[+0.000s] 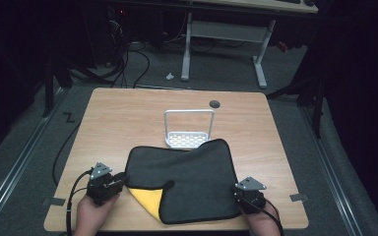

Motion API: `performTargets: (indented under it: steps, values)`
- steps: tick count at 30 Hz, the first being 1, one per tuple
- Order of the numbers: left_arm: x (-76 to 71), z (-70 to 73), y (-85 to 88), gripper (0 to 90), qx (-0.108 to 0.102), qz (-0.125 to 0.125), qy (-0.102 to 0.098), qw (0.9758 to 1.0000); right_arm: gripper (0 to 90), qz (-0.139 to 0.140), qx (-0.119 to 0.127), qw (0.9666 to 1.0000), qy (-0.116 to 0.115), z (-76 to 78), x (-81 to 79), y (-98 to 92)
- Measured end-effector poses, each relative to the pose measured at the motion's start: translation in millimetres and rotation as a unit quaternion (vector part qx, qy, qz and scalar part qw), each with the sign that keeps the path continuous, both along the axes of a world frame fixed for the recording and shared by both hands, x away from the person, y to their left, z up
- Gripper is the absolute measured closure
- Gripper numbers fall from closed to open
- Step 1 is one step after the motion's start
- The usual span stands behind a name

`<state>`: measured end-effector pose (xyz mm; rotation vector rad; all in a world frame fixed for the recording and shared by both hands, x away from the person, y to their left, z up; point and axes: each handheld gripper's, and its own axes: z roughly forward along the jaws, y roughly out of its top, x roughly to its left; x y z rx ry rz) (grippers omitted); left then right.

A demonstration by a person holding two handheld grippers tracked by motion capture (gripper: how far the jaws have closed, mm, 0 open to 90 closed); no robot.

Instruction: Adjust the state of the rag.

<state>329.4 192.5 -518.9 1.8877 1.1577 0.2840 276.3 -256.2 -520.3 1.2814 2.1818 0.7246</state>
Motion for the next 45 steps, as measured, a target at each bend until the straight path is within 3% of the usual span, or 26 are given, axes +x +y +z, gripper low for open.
performTargets:
  steps: [4, 6, 9, 11, 14, 17, 21, 23, 29, 36, 38, 41, 45]
  values:
    - [-7.5, 10.0, -28.5, 72.4, -0.026, -0.050, -0.003, 0.9984, 87.5, 0.002, -0.003, 1.0000, -0.002, -0.3, -4.1, 0.8]
    - [-10.6, 12.1, -48.4, 75.1, -0.021, -0.080, -0.003, 0.9965, 87.5, 0.002, -0.004, 1.0000, -0.003, -0.5, -6.2, 1.4]
    - [-9.0, 8.2, -74.6, 76.0, 0.005, -0.106, 0.004, 0.9944, 87.5, 0.003, -0.003, 1.0000, -0.005, -0.9, -8.9, 1.7]
    - [-2.8, 1.2, -84.9, 75.3, 0.040, -0.098, 0.008, 0.9943, 87.6, 0.002, -0.003, 1.0000, -0.006, -1.1, -10.4, 2.0]
    - [4.4, -7.0, -88.9, 79.6, 0.062, -0.094, 0.025, 0.9933, 87.6, 0.003, -0.004, 1.0000, -0.007, -1.3, -11.6, 2.6]
    - [1.4, -6.3, -84.8, 82.8, 0.057, -0.101, 0.030, 0.9928, 87.6, 0.004, -0.005, 1.0000, -0.008, -1.3, -12.1, 2.3]
    - [-13.2, -7.3, -71.2, 83.4, 0.037, -0.108, 0.045, 0.9925, 87.6, 0.006, -0.005, 0.9999, -0.008, -1.4, -12.1, 1.7]
    - [-21.0, -6.1, -63.9, 83.4, 0.037, -0.108, 0.051, 0.9921, 87.5, 0.007, -0.007, 0.9999, -0.007, -1.1, -12.2, 1.7]
    - [-47.4, -5.7, -36.1, 82.4, 0.018, -0.085, 0.064, 0.9942, 87.5, 0.010, -0.005, 0.9999, -0.001, -0.2, -11.0, 0.7]
    - [-72.4, -4.0, -13.1, 82.4, 0.037, -0.046, 0.055, 0.9967, 87.5, 0.010, -0.001, 0.9999, 0.001, 0.0, -8.4, 1.9]
    - [-79.0, -3.9, -6.6, 82.3, 0.031, -0.039, 0.056, 0.9972, 87.5, 0.013, -0.003, 0.9999, 0.001, 0.0, -7.8, 2.2]
    - [-78.0, -2.1, -0.3, 81.6, 0.021, -0.026, 0.051, 0.9982, 87.5, 0.015, -0.002, 0.9999, 0.001, 0.0, -7.4, 2.2]
    - [-58.0, -0.1, 0.1, 81.1, 0.007, -0.011, 0.048, 0.9988, 87.5, 0.015, -0.005, 0.9999, 0.000, 0.1, -7.0, 3.3]
